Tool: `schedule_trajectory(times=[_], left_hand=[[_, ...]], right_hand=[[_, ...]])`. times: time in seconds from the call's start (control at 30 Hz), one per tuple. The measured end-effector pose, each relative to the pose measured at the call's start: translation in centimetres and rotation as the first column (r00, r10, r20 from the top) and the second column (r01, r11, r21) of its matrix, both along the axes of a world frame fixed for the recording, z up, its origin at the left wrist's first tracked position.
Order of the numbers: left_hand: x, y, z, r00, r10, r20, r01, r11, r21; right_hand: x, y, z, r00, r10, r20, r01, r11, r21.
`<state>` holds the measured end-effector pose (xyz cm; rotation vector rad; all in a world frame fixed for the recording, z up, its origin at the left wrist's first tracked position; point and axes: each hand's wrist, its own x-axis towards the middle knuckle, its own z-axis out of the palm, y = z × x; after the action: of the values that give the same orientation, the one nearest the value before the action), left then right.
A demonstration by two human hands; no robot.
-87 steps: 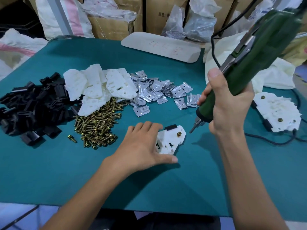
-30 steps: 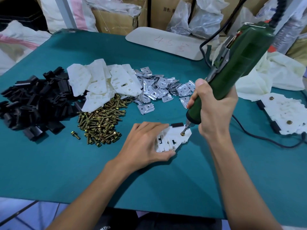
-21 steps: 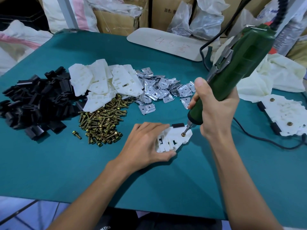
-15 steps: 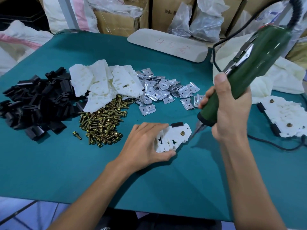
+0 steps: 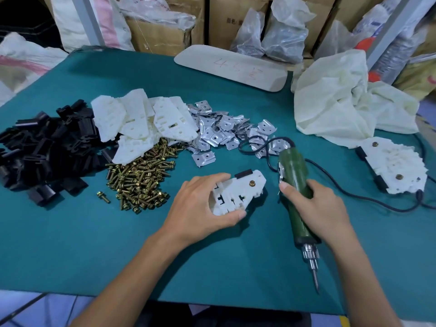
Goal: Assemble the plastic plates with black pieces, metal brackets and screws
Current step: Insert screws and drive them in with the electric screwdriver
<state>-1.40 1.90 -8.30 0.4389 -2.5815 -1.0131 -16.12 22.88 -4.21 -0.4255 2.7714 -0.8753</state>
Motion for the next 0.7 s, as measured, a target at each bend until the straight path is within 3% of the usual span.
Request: schedule_trajectory(times=[0.13, 0.2, 0.27, 0.37, 0.47, 0.53, 0.7], left_hand=[[0.2, 0.0, 0.0, 0.999, 0.04, -0.028, -0.038, 0.997, 0.062], [0.1, 0.0, 0.1, 0.999, 0.048, -0.026, -0.045, 0.995, 0.092], [0.1, 0.0, 0.1, 0.998, 0.058, -0.022, -0.055, 0.99, 0.126], [0.1, -0.1, 0.3, 0.998, 0.063, -0.017, -0.059, 0.983, 0.176], [0.1, -0.2, 0.4, 0.996, 0.071, -0.045, -0.059, 0.972, 0.229], [0.3, -0.3, 0.5, 0.997, 0.052, -0.061, -0.033, 0.961, 0.273], [0.6, -0.5, 0.7, 0.994, 0.011, -0.109, 0.032, 0.922, 0.387]], right_hand=[[-0.2, -0.1, 0.1, 0.991, -0.023, -0.129, 0.036, 0.994, 0.1], [0.2, 0.1, 0.5, 0.967, -0.098, -0.235, 0.097, 0.995, -0.017], [1.3, -0.3, 1.2, 0.946, -0.09, -0.312, 0.02, 0.975, -0.222], [3.9, -1.6, 1.7, 0.948, 0.306, -0.093, -0.315, 0.848, -0.427], [5.8, -3.1, 0.9, 0.786, 0.611, 0.089, -0.549, 0.757, -0.354], [6.5, -4.2, 0.1, 0.794, 0.604, 0.067, -0.543, 0.754, -0.37], [5.8, -4.7, 0.3, 0.932, 0.359, -0.047, -0.315, 0.743, -0.591]])
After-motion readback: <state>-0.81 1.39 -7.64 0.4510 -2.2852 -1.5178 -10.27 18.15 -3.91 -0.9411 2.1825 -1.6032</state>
